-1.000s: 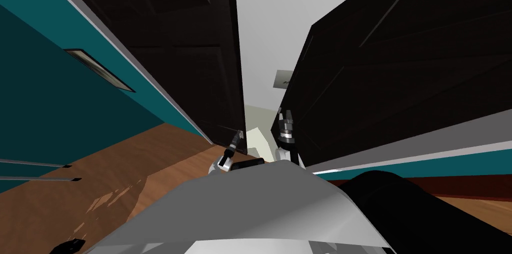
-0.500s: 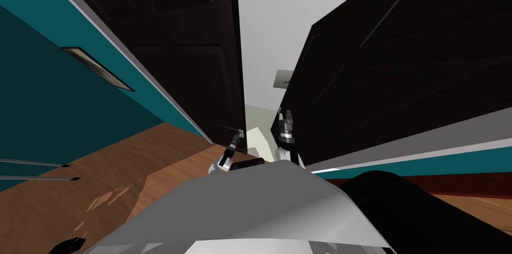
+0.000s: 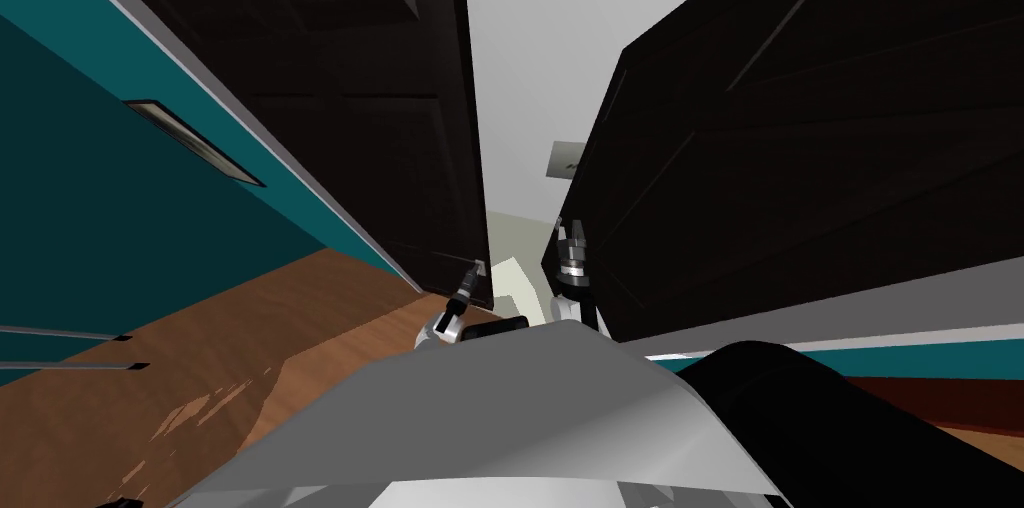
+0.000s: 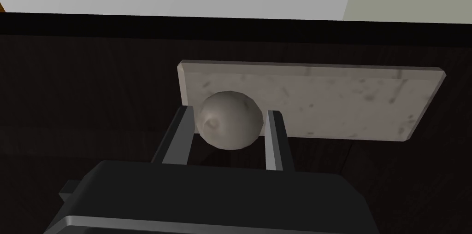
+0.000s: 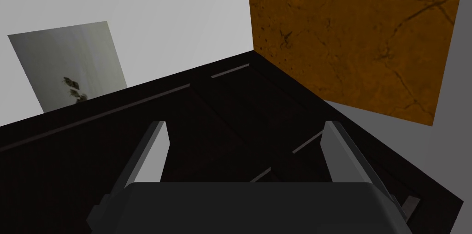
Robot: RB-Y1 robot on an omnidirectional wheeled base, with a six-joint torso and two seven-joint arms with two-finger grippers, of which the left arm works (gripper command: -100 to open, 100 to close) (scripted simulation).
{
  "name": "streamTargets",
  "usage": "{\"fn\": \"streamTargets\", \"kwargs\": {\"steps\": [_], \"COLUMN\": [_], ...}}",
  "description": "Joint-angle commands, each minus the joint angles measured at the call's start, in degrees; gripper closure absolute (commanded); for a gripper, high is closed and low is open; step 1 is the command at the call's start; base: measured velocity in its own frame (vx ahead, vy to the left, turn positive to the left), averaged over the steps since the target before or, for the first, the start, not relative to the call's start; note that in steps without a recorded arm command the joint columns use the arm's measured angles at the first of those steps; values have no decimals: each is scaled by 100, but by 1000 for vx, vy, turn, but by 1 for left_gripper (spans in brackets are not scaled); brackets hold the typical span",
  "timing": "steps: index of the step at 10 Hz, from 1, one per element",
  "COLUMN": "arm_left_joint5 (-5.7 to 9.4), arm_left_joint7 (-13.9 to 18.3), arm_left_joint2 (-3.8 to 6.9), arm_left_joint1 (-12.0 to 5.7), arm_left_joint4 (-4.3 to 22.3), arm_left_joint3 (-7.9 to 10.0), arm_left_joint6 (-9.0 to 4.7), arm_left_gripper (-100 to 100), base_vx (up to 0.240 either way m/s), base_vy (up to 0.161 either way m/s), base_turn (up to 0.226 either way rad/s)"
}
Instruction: Push the door open
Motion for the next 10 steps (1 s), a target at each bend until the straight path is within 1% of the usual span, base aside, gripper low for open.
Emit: {"fn": "streamTargets", "kwargs": {"steps": [1,2,3,4,5,6,7,8,9,10], "arm_left_joint5": [6,6,39,48,67,67,99,110,92,92], "arm_left_joint7": [-11,-11,-70,-87,-123,-123,-180,-199,-165,-165], "arm_left_joint2": [53,53,87,94,107,107,121,124,108,108], "arm_left_joint1": [79,79,75,74,72,72,68,67,95,95], "arm_left_joint4": [-225,-225,-220,-219,-217,-217,-212,-211,-245,-245], "arm_left_joint3": [30,30,151,185,259,259,376,417,349,349], "arm_left_joint6": [62,62,75,78,86,86,98,103,125,125], "arm_left_gripper": [100,100,100,100,100,100,100,100,-100,-100], "base_vx": [65,16,114,154,154,112,141,171,-45,-162], "base_vy": [-20,13,-53,-111,-99,-72,-79,-93,-34,12], "base_turn": [-3,-14,33,62,78,45,91,65,46,6]}}
